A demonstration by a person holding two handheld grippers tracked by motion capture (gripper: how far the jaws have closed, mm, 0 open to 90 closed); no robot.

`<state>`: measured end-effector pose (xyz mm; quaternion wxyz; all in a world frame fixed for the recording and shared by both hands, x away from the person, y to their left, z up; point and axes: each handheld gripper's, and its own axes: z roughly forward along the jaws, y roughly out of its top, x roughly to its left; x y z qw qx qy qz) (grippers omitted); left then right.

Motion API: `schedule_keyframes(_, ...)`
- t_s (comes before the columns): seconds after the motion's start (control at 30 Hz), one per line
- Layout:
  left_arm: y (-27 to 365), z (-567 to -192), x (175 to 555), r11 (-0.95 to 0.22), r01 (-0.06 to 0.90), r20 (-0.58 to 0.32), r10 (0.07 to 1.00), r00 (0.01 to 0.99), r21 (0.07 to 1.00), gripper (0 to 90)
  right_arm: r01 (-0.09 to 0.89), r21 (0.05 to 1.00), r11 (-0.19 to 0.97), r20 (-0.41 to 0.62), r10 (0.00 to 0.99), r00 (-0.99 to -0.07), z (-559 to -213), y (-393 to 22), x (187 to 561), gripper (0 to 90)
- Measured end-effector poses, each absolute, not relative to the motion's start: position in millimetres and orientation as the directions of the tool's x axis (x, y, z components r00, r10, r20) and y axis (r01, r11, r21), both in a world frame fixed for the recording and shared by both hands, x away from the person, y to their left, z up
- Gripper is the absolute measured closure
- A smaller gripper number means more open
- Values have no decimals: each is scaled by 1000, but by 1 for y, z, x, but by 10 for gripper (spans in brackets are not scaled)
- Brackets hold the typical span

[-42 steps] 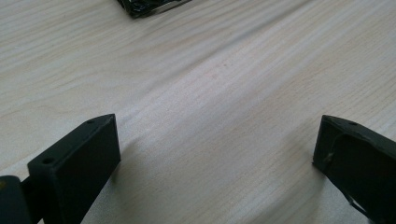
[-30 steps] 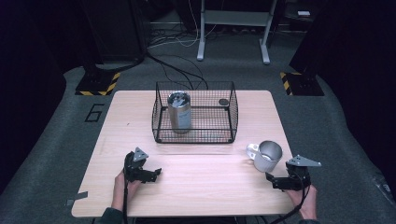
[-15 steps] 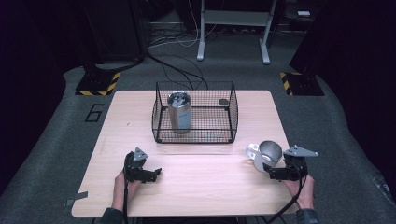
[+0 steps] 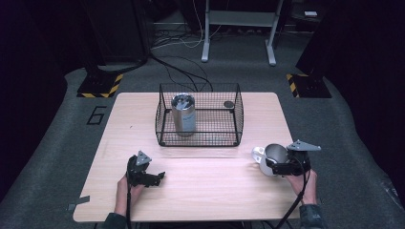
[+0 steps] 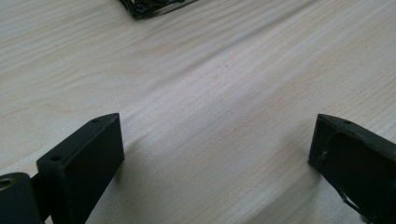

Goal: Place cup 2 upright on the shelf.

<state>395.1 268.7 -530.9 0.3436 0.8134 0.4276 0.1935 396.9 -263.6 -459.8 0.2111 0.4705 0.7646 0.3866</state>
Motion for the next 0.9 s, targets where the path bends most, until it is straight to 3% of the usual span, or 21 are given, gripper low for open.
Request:
schedule_keyframes(0.27,269,-531,395,-406,557,27,824,566,725,33,558,782,276,35,875,-482,-462,-261,401,44)
schedule_keyframes(0.9,270,-530,394,-412,554,31,821,570,723,39,543,795,269,32,876,-481,-464,-262,401,57)
